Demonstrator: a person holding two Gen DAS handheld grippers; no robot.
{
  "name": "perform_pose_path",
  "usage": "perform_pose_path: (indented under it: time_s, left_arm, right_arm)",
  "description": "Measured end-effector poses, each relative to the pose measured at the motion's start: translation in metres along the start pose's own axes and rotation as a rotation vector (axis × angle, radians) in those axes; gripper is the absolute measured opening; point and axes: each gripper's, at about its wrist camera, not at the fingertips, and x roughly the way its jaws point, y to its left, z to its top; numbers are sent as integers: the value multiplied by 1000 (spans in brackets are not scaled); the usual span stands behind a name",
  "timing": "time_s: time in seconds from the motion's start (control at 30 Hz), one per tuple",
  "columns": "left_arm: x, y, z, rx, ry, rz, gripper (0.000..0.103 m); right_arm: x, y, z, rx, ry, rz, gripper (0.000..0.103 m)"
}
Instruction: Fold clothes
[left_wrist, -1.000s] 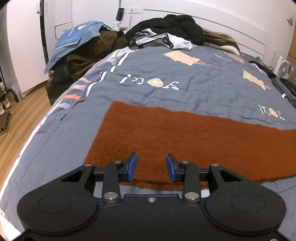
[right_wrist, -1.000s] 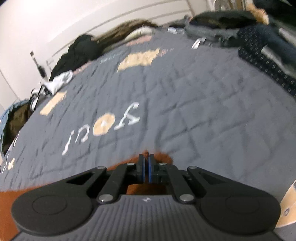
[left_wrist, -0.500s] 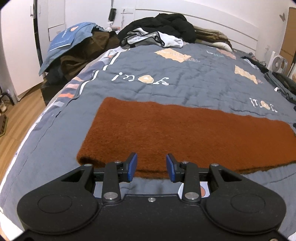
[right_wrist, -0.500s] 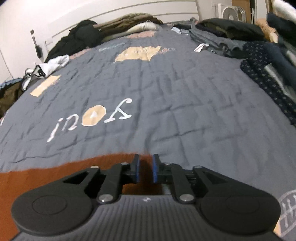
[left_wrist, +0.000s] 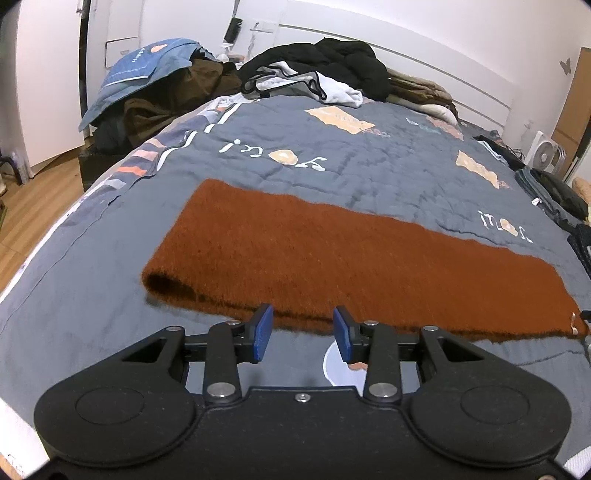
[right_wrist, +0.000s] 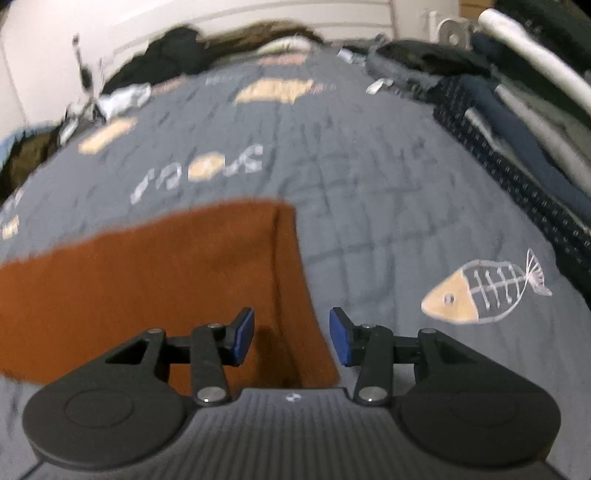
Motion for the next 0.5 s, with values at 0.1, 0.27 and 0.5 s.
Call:
perform_pose_path:
  time_s: [0.1, 0.27, 0.5]
  left_arm:
    - [-2, -2, -5, 1, 7, 4, 37]
    - [-1, -6, -9, 9, 18, 16, 37]
    - [5, -17, -10, 18, 27, 19, 37]
  right_arm:
    - [7, -1, -8, -8, 16, 7, 44]
    - [10, 2, -17, -23, 25, 34, 35]
    - [-5, -11, -10, 41, 3, 86, 11]
